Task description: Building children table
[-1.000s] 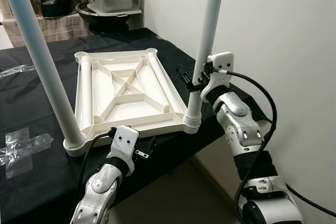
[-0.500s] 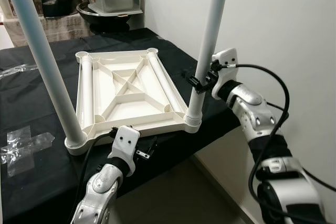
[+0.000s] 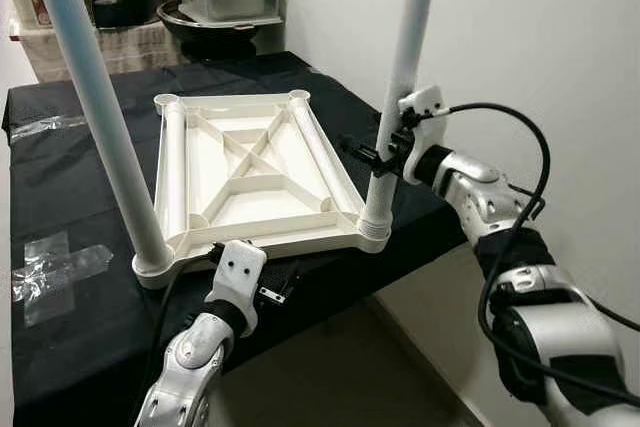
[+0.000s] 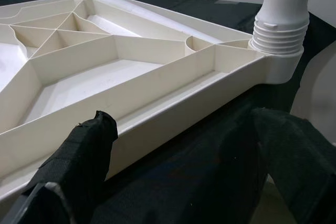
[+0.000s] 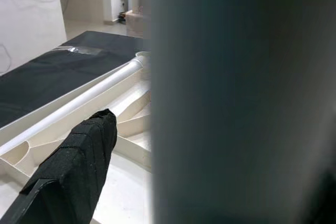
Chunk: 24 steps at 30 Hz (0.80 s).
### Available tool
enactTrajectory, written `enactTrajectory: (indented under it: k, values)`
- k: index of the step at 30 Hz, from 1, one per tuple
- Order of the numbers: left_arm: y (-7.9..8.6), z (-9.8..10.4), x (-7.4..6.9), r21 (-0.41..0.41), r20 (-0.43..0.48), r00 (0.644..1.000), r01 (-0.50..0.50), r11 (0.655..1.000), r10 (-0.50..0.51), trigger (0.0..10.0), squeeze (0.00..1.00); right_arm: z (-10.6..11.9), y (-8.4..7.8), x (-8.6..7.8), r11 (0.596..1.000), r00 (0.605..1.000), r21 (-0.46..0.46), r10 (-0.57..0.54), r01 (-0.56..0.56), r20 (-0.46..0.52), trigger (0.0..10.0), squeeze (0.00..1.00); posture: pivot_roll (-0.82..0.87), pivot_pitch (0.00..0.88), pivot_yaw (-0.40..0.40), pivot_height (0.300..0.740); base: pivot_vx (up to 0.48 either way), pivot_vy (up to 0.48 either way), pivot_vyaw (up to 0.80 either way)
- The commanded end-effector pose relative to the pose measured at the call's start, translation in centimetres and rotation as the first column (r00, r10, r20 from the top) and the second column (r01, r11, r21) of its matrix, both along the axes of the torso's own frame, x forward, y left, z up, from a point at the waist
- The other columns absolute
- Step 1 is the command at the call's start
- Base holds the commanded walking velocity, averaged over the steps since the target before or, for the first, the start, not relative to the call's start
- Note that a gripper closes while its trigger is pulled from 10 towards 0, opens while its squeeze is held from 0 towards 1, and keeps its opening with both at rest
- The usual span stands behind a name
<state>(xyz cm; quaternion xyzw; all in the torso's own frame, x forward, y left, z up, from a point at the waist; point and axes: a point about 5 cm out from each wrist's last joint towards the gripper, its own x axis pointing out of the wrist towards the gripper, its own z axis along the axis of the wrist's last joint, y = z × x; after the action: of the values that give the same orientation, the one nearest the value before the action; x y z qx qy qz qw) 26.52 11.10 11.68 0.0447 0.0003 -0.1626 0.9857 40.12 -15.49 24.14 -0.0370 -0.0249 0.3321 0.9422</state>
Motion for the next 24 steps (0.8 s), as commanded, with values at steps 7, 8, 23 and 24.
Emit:
enactTrajectory:
  k: [7, 8, 23, 24]
  values:
    - [-0.1, -0.3, -0.2, 0.011, -0.006, 1.0, 0.002, 1.0, -0.002, 10.0, 0.0, -0.1, -2.0, 0.2, 1.0, 1.0, -0.013, -0.022, 0.022, -0.016, 3.5, 0.0, 0.01, 0.0, -0.112, 0.74, 0.0, 0.0, 0.0]
    - [-0.1, -0.3, -0.2, 0.01, -0.006, 1.0, 0.003, 1.0, -0.003, 10.0, 0.0, -0.2, -2.4, 0.2, 0.999, 0.999, -0.007, -0.034, 0.034, -0.023, 0.0, 0.0, 0.01, 0.0, -0.114, 0.74, 0.0, 0.0, 0.0]
    - [-0.3, -0.4, -0.3, 0.008, -0.007, 1.0, 0.005, 1.0, -0.005, 10.0, 0.0, -1.3, -3.3, 0.4, 0.994, 0.993, 0.008, -0.105, 0.105, -0.054, 0.0, 0.0, 0.01, 0.0, -0.117, 0.74, 0.0, 0.0, 0.0]
    - [-0.4, -0.4, -0.3, 0.008, -0.007, 1.0, 0.006, 1.0, -0.006, 10.0, 0.0, -1.6, -3.3, 0.4, 0.994, 0.993, 0.014, -0.107, 0.108, -0.058, 0.0, 0.0, 0.01, 0.0, -0.119, 0.74, 0.0, 0.0, 0.0]
